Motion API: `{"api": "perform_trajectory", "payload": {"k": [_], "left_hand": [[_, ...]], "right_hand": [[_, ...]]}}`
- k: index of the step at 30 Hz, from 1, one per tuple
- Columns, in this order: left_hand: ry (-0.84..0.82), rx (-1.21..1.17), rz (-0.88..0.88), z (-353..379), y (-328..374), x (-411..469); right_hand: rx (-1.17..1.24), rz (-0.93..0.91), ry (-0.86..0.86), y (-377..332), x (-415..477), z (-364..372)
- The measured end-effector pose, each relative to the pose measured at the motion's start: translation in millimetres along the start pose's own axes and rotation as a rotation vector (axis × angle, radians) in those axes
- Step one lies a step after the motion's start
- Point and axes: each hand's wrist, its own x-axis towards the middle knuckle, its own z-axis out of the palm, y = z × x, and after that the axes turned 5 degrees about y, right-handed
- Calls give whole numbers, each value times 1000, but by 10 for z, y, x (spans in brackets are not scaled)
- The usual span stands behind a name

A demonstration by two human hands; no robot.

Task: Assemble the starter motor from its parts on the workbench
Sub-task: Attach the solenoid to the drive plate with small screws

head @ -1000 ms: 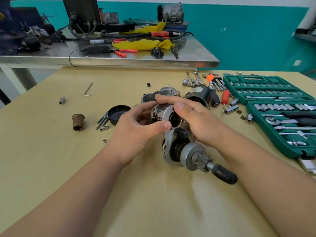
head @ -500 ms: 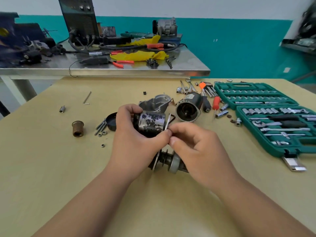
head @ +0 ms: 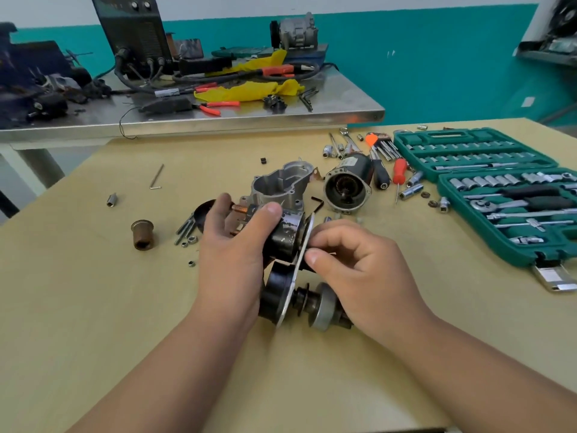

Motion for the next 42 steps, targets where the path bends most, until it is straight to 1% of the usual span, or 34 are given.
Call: {"api": "perform_trajectory", "payload": {"k": [4,6,8,14,18,20,23,25,31,36,39,42], "left_hand": [[-107,-78,-234,-4,-13,32],[-121,-106,-288,-8,-29,64],[-124,-118,-304,-6,-28,82],[-24,-54,-279,12,-45,73],[5,-23,-237,28,-11,52],[18,8,-181,31,-2,46],[49,64,-43,31,-1,24],[56,80,3,28,0,14],[-17,-9,-35,33,2,2],[-10,3,-86,33,-18,17],[28,20,-53,34,-15,10],[31,38,-38,37,-21,2]], "right_hand": [[0,-48,17,-7,-15,10],[-15,-50,31,-7,-9,25],[-27,-43,40,-5,1,36],[-38,-43,28,-19,1,38],[-26,-35,9,-45,-20,24],[-32,-26,10,-58,-24,28],[-29,-13,11,-75,-29,32],[-24,-8,11,-82,-25,27],[-42,-4,1,-94,-22,13],[-62,-22,12,-92,-37,23],[-63,-26,17,-88,-41,24],[-57,-31,17,-82,-54,18]]}}
